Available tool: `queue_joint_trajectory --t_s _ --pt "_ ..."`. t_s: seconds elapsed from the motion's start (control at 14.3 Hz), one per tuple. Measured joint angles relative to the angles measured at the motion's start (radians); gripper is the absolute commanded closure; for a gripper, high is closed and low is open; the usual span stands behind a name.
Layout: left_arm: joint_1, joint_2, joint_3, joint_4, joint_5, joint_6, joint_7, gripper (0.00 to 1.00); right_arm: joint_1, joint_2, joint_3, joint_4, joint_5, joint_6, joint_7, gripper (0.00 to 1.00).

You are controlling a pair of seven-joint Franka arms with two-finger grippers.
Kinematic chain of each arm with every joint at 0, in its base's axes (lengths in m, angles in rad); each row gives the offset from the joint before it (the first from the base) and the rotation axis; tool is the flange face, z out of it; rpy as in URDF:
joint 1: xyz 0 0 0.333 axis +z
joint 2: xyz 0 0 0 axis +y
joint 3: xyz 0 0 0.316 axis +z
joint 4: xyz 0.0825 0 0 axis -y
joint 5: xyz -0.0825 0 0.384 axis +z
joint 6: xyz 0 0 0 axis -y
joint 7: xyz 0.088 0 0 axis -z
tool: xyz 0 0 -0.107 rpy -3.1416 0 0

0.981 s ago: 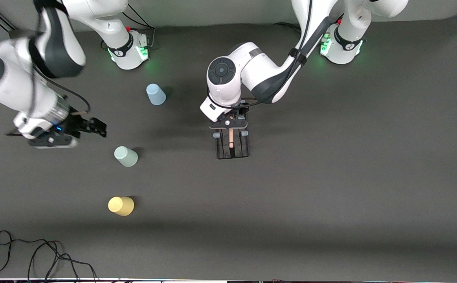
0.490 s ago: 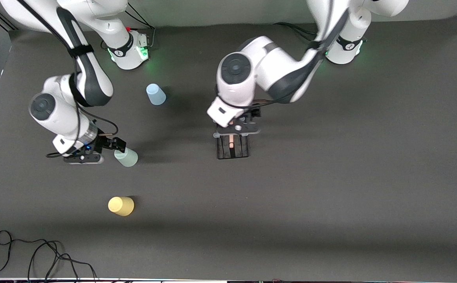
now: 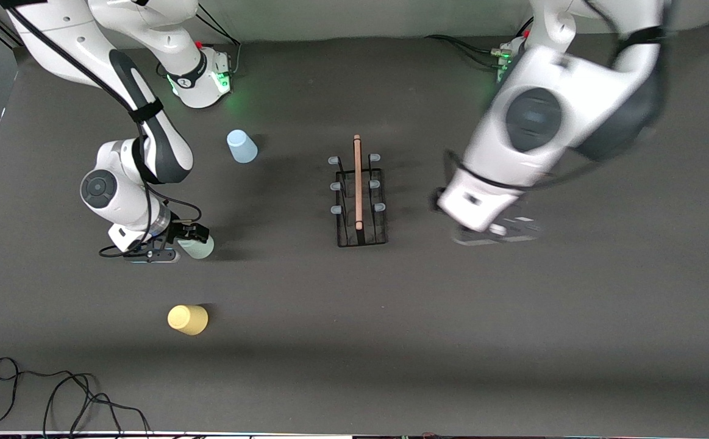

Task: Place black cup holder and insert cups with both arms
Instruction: 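Release the holder with the left gripper while the right gripper grasps the cup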

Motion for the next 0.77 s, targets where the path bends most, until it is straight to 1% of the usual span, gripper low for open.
queue_joint_trajectory --t_s 0.07,0.14,0.21,0.35,0.49,0.63,0.77 --pt "0.048 -0.011 0.001 -0.006 0.005 -0.003 0.031 0.0 0.0 0.003 0.0 -0.003 0.0 0.0 0.0 0.6" --pt "0.089 -0.021 0.002 -0.014 0.02 -0.004 0.058 0.0 0.0 0.003 0.0 -0.005 0.0 0.0 0.0 0.7" --pt "0.121 -0.031 0.002 -0.024 0.041 -0.004 0.08 0.0 0.0 0.002 0.0 -0.004 0.0 0.0 0.0 0.75" --pt "0.163 -0.05 0.002 -0.051 0.06 -0.004 0.115 0.0 0.0 -0.012 0.0 -0.001 0.0 -0.01 0.0 0.77" --pt "0.202 -0.065 0.002 -0.073 0.067 -0.003 0.171 0.0 0.0 -0.063 0.0 0.019 0.0 -0.086 0.0 0.79" --pt "0.266 -0.082 0.002 -0.078 0.072 -0.004 0.262 0.0 0.0 -0.15 0.0 0.067 0.0 -0.232 0.009 0.8" --pt "0.344 -0.112 0.003 -0.08 0.071 -0.011 0.359 0.0 0.002 -0.251 0.001 0.13 0.0 -0.407 0.05 0.8"
